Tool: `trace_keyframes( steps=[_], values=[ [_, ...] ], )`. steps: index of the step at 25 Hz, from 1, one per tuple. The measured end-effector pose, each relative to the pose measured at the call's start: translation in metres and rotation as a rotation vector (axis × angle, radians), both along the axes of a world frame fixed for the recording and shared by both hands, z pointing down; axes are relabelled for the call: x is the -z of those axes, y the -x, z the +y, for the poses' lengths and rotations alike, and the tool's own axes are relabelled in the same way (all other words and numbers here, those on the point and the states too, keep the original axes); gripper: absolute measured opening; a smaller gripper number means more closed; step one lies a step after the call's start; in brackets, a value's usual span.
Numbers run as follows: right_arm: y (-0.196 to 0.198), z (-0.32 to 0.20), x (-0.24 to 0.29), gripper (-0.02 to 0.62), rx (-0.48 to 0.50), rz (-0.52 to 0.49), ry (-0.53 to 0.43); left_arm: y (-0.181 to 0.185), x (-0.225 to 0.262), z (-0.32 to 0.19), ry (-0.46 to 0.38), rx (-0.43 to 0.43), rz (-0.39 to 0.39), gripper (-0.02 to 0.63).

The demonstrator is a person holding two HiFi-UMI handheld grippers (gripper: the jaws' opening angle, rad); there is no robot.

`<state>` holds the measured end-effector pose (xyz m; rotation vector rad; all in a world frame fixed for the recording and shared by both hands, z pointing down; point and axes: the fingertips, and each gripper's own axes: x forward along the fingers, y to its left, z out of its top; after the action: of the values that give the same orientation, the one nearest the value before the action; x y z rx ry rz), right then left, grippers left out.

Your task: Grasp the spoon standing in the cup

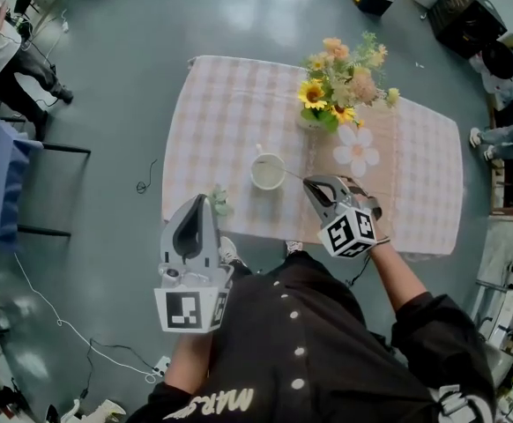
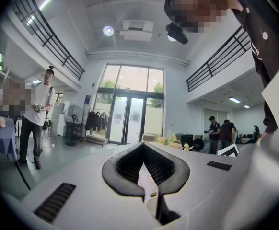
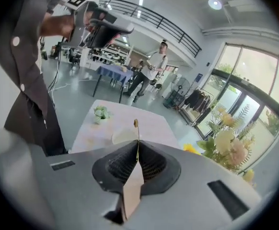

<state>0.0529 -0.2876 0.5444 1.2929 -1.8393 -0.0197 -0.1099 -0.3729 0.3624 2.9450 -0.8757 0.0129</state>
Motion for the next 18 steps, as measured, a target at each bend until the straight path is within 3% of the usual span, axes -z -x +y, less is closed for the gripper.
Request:
trace_keyframes(
  steps=[11,18],
  values=[
    [-0.012,-0.006,0.084,0.005,-0.214,-0.298,-0.202,-0.005,0.015,-0.007,-0.039,-0.016,0.005,0.017],
    [-0.026,-0.002,0.149,0.005,-0.278,-0.396,-0.405,-0.007,0.029,-0.014,-0.074,-0.013,0.023,0.017]
  ],
)
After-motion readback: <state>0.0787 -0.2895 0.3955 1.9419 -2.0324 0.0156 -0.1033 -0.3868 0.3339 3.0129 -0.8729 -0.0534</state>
